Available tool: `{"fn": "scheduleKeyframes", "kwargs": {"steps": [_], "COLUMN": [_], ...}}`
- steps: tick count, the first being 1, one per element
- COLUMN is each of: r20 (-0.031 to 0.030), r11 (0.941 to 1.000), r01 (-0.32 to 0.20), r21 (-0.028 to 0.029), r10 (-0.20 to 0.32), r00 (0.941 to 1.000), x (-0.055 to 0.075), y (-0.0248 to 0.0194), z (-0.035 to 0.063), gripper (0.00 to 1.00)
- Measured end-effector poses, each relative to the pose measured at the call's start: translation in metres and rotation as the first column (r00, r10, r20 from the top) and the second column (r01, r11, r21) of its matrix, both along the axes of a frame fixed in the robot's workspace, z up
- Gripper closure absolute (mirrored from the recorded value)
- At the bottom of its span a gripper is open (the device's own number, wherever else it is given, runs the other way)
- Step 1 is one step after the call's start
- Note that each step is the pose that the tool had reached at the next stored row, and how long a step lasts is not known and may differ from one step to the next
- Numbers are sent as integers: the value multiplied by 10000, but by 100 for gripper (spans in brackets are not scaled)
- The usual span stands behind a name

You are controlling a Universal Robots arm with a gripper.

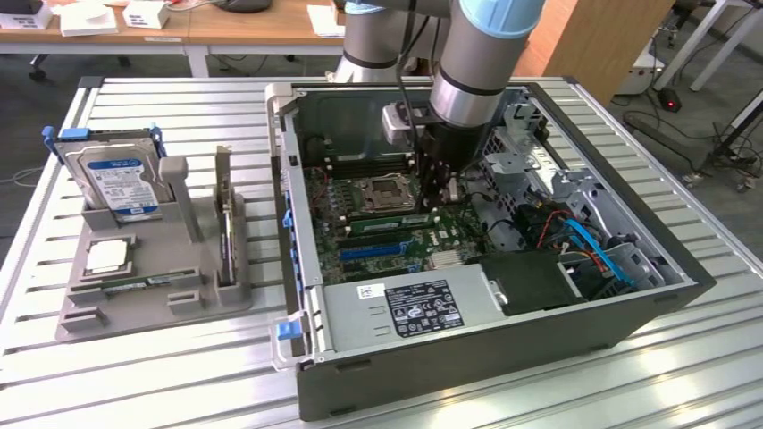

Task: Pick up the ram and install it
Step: 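Press down the ram until it locks into place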

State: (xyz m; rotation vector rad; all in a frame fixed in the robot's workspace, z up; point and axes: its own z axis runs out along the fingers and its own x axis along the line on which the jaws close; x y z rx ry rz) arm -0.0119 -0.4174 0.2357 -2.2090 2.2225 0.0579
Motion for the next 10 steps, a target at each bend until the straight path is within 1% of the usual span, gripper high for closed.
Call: {"fn": "scheduleKeyframes", "kwargs": {"steps": [4,5,6,8,9,10], "r20": [-1,0,0,0,4,7], "r11": [10000,10000,10000,10000,10000,10000], "r01": [0,0,0,0,0,-1], "r21": [0,1,0,-1,0,0], "r10": [0,0,0,0,0,1], "r00": [10000,10000,10000,10000,10000,10000], "x": [0,0,0,-21,-78,-103], "y": [0,0,0,0,0,0], "z": [69,103,169,183,183,182], "gripper": [91,91,91,91,91,91]}}
